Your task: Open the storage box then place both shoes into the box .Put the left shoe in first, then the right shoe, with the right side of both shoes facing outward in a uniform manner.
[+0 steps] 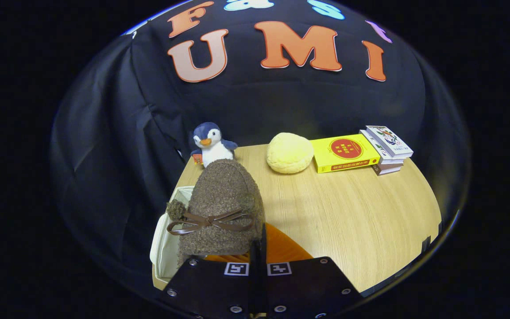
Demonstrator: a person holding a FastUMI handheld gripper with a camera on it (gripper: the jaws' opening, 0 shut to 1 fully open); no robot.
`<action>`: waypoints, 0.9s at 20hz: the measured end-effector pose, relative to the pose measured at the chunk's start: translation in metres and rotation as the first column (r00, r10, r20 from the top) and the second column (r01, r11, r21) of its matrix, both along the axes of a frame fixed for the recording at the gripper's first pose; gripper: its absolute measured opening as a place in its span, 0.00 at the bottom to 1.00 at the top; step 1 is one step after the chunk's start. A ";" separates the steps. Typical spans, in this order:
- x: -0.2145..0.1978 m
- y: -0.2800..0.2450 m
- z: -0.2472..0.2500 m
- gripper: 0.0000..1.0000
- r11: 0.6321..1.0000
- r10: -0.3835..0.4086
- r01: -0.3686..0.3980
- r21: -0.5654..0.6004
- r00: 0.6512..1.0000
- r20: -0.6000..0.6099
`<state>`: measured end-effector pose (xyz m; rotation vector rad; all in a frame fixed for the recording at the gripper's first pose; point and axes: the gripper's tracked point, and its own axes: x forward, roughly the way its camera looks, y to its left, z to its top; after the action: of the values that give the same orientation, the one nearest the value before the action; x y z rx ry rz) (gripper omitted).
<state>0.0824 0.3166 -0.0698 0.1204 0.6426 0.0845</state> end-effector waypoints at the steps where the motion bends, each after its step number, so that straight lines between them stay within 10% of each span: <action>1: 0.000 0.006 -0.004 0.01 1.000 0.006 -0.006 -0.001 1.000 -0.009; 12: 0.014 0.032 -0.047 0.04 0.996 0.032 -0.038 -0.086 0.997 -0.071; 18: 0.005 0.032 -0.042 0.40 0.995 0.058 -0.064 -0.081 0.995 -0.076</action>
<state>0.0874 0.3486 -0.1118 0.0236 0.7224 0.1121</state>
